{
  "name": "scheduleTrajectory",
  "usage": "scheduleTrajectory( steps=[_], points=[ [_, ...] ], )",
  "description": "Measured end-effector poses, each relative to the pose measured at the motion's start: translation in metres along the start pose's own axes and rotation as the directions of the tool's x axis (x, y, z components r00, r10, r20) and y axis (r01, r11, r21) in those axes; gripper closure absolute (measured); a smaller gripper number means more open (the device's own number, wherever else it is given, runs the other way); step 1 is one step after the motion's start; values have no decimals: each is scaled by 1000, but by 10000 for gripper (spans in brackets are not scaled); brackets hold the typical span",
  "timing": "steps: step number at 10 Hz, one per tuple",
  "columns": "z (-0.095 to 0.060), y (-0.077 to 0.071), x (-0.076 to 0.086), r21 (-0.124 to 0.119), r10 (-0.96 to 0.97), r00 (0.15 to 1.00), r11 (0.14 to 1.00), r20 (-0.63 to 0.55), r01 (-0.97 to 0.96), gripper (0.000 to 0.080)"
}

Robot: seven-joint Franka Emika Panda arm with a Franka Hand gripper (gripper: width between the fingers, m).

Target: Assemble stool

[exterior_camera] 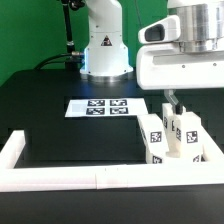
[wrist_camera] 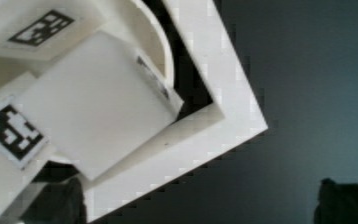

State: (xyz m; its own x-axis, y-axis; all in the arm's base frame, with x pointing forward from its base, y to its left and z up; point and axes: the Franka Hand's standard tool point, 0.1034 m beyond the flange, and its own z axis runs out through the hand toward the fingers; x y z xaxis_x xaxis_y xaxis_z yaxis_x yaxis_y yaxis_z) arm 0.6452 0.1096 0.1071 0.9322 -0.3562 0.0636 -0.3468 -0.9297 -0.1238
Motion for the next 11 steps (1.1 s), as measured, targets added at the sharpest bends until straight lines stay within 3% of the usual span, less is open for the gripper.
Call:
scheduleTrajectory(
  steps=[3,8,9,11],
  points=[
    [2,16,5,-53,-427,904,903,18,427,150],
    [5,17,6,-65,-417,909,907,12,417,150],
    [14,10,-1,-84,-414,910,906,15,414,150],
    [31,12,-14,-97,-414,910,906,3,412,150]
  ],
)
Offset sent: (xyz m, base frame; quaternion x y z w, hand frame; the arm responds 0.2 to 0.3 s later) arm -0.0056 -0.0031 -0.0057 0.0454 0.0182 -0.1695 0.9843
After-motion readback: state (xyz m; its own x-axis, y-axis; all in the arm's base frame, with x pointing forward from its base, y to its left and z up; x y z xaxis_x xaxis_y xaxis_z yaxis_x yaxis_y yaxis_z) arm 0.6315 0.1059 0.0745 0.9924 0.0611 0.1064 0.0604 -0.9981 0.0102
